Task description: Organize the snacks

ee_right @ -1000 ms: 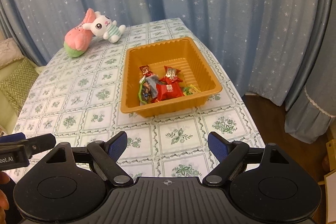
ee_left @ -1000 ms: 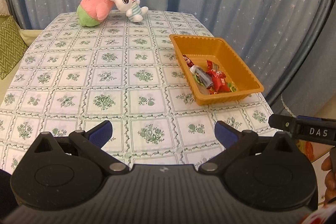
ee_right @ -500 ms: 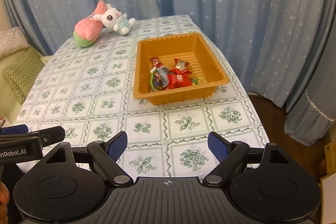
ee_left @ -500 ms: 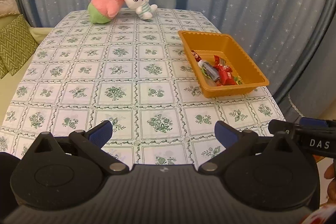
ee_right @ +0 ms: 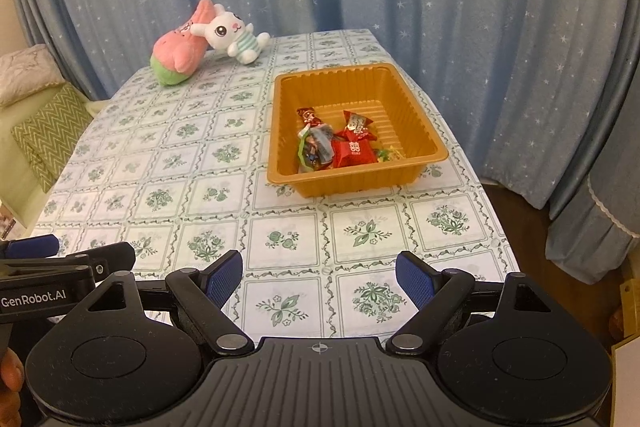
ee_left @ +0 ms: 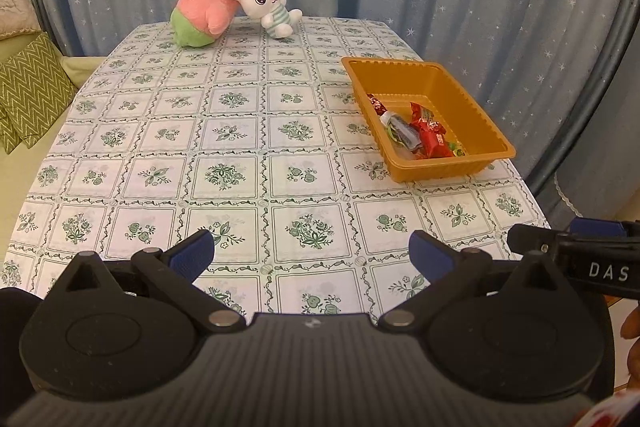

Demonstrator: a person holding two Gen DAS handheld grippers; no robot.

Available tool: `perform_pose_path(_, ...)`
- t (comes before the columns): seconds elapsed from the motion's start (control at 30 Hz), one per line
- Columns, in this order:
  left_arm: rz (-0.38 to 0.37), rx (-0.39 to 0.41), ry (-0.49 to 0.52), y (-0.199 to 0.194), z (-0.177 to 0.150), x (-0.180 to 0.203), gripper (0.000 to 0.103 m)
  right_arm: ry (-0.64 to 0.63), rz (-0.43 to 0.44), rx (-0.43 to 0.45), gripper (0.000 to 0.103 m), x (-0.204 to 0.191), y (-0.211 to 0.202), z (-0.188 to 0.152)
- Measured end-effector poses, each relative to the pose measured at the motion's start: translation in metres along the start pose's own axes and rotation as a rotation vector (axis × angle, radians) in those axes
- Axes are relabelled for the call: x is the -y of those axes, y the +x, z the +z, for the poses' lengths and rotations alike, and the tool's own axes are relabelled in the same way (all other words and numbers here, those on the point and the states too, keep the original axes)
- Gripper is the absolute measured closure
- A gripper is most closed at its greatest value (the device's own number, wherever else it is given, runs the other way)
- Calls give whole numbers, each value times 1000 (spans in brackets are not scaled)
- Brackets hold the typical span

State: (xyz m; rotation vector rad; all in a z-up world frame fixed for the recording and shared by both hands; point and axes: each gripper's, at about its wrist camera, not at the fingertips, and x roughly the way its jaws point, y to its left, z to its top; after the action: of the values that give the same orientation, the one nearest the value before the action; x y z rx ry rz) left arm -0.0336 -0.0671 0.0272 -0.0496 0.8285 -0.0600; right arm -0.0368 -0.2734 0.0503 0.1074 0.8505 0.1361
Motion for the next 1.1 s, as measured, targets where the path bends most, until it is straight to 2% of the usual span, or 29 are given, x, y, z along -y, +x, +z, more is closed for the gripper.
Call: perform_pose_path(1.1, -3, 4, 14, 2, -1, 2, 0, 15, -1, -3, 20, 4, 5, -1)
